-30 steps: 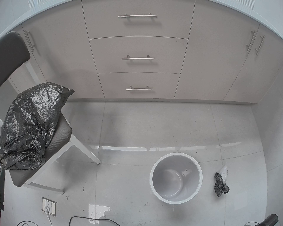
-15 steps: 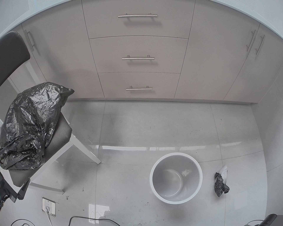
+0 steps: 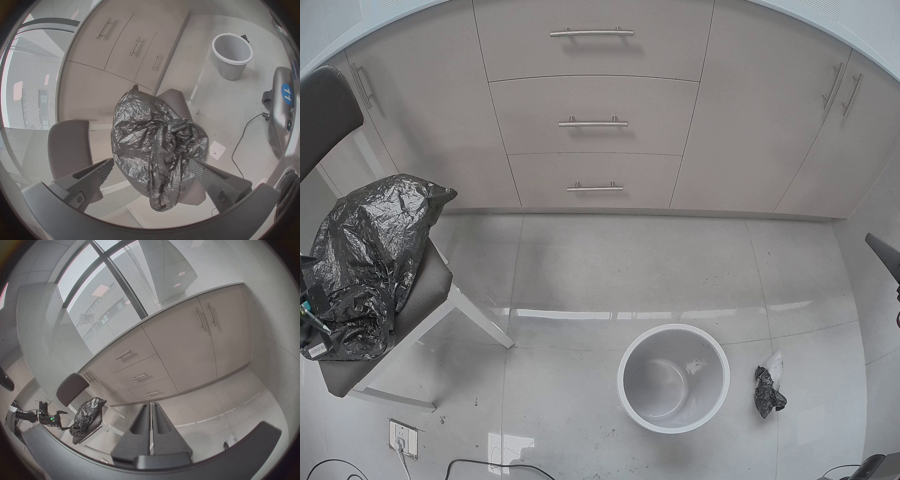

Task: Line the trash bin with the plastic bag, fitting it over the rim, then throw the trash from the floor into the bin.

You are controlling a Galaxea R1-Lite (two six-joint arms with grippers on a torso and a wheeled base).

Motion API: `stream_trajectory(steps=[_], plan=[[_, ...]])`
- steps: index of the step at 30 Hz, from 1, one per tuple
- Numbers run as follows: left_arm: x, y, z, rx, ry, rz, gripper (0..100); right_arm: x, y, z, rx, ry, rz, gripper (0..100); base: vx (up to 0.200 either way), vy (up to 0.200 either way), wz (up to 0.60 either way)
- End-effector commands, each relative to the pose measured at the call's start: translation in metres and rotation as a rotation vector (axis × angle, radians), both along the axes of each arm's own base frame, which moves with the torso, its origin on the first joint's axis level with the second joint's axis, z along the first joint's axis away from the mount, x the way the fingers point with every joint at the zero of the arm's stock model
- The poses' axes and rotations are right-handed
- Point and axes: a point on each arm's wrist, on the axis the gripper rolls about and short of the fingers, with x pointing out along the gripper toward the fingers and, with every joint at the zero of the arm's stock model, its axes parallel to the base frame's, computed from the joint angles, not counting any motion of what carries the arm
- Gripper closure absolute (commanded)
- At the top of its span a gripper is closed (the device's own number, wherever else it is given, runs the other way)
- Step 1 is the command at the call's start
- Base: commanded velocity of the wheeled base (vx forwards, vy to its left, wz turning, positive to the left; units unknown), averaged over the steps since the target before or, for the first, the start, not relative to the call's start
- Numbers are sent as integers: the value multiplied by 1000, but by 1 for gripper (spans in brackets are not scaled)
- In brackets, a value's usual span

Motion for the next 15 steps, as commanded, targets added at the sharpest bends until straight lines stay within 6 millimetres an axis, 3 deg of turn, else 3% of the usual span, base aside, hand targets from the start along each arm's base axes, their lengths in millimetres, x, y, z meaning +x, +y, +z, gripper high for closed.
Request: stream_trajectory(steps=[1,15], plan=[[24,4,-4,-11,55,14,0,2,3,-4,-4,20,21,100,0,0,0],[38,6,-35,-18,142,11,0,5,5,-5,30,45,37,100,0,0,0]])
